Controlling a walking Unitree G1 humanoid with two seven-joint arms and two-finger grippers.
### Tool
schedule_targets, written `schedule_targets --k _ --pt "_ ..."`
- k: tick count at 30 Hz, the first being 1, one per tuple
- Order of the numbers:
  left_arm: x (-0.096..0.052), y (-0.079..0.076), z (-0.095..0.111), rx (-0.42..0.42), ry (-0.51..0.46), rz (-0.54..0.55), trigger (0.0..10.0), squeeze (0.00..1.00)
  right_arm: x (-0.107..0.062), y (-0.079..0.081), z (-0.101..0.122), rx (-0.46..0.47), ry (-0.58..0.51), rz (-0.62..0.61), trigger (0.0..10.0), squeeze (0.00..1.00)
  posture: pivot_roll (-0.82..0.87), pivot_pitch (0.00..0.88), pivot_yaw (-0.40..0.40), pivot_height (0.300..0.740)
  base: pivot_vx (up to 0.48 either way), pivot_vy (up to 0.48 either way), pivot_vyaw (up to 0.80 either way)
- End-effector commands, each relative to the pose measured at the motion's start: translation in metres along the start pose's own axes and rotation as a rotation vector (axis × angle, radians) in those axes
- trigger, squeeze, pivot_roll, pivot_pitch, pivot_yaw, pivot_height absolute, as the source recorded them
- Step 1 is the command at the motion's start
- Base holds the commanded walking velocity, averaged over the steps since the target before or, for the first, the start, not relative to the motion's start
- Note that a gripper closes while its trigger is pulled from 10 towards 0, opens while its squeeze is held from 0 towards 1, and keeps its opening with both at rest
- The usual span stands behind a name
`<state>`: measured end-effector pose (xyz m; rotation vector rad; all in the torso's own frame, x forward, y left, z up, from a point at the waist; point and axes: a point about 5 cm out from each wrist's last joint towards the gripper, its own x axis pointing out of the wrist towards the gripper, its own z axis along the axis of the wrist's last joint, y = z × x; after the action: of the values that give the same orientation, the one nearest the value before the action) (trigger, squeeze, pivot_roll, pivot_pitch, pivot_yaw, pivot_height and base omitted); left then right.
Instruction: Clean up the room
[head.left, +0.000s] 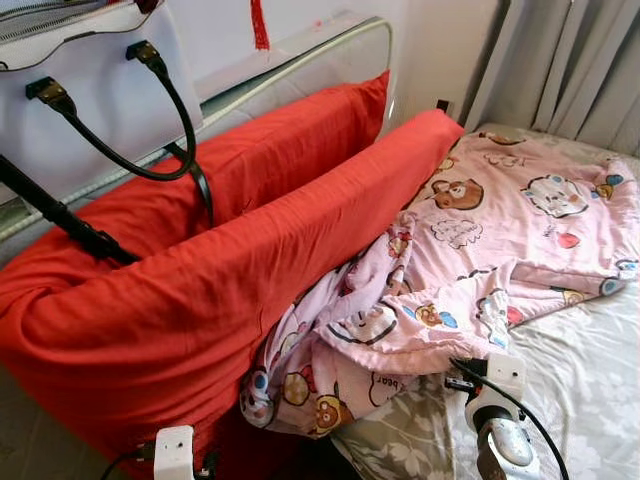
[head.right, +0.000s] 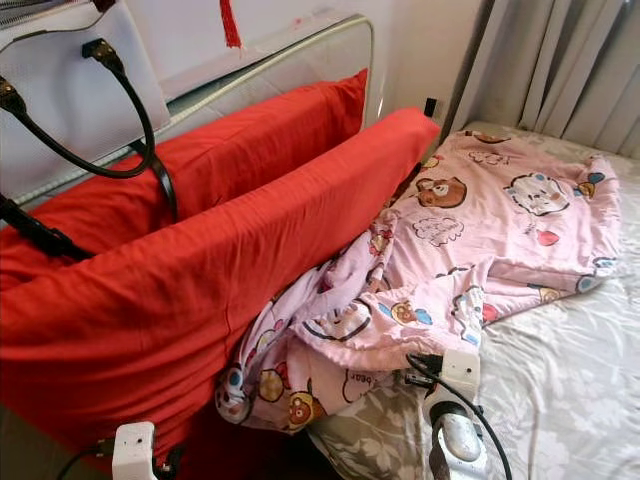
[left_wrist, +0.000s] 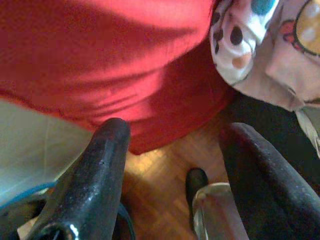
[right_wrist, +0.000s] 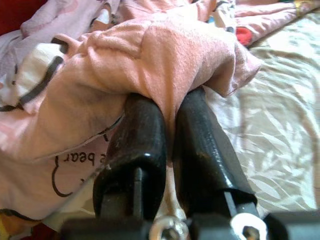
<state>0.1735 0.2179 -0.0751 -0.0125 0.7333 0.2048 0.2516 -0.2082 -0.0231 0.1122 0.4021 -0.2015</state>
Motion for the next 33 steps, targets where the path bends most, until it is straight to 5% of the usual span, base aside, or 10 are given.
schedule_targets --k 1,17,33 --pt "-0.003 0.007 -0.008 -0.003 0.036 0.016 10.0 0.0 0.0 -0.001 -0.001 0.009 0.004 -0.01 10.0 0.0 -0.07 0.008 0.014 0.74 0.0 0.0 0.0" --pt "-0.001 0.012 -0.005 -0.009 0.043 0.015 10.0 0.0 0.004 -0.003 0.01 -0.003 -0.033 -0.06 10.0 0.0 -0.03 0.123 0.016 0.74 0.0 0.0 0.0" --pt "-0.001 0.011 -0.004 -0.01 0.044 0.008 10.0 0.0 0.004 -0.003 0.011 -0.032 -0.048 -0.084 10.0 0.0 -0.03 0.145 0.018 0.74 0.0 0.0 0.0"
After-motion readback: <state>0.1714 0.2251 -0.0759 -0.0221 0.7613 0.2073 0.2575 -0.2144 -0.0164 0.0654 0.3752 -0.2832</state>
